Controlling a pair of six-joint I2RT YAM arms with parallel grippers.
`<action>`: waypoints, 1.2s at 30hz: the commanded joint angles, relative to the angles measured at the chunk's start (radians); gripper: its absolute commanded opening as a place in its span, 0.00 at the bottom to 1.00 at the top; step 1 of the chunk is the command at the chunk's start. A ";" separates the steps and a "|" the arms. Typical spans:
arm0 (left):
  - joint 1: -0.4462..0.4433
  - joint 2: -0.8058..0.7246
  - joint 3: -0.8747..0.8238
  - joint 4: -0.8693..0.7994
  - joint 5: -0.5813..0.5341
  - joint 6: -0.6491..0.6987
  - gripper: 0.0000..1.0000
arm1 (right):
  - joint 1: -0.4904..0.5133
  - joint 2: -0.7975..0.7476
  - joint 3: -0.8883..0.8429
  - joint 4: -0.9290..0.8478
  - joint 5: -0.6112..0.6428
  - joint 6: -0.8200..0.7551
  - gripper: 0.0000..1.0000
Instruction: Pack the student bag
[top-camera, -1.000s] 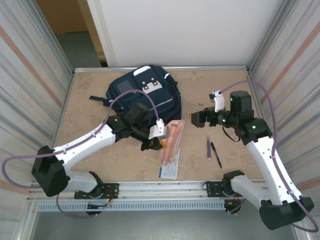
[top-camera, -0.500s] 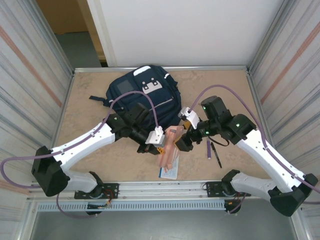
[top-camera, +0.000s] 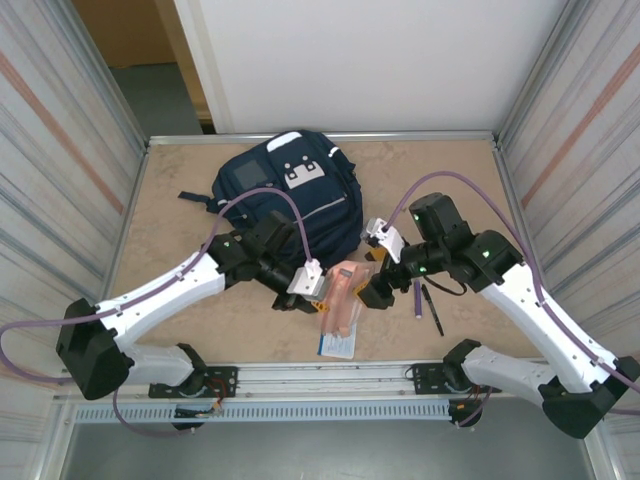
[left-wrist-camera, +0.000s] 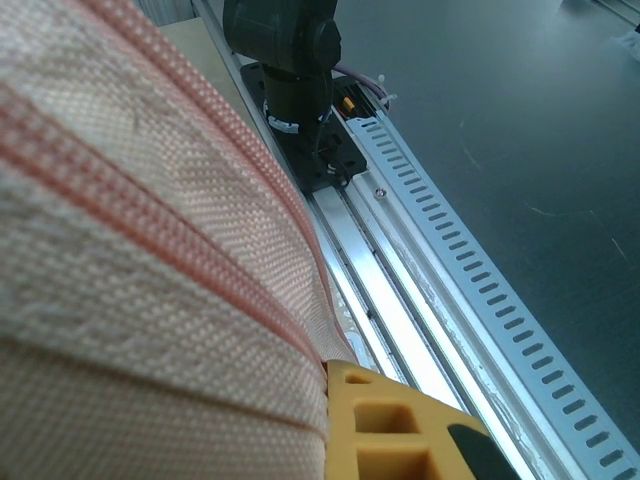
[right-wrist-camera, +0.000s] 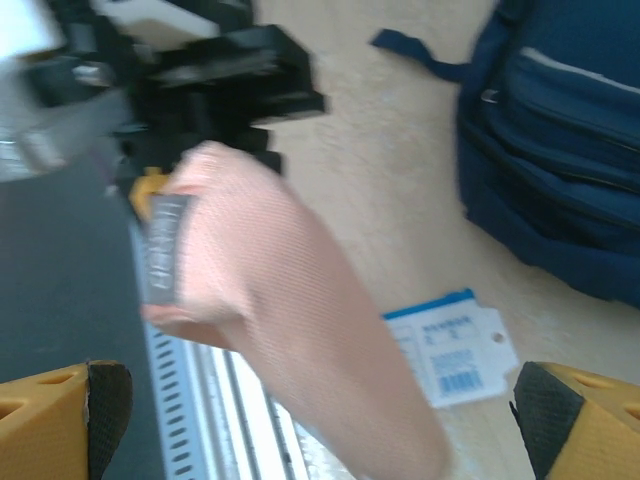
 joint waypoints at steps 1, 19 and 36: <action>-0.016 -0.019 -0.006 0.017 0.010 0.014 0.00 | 0.027 0.016 0.038 -0.027 -0.188 -0.058 0.99; -0.006 -0.011 0.010 0.176 0.005 -0.157 0.03 | -0.055 0.144 0.071 -0.031 -0.232 0.028 0.01; 0.245 0.137 0.160 0.074 -0.564 -0.357 0.59 | -0.480 0.013 -0.051 0.200 0.069 0.560 0.00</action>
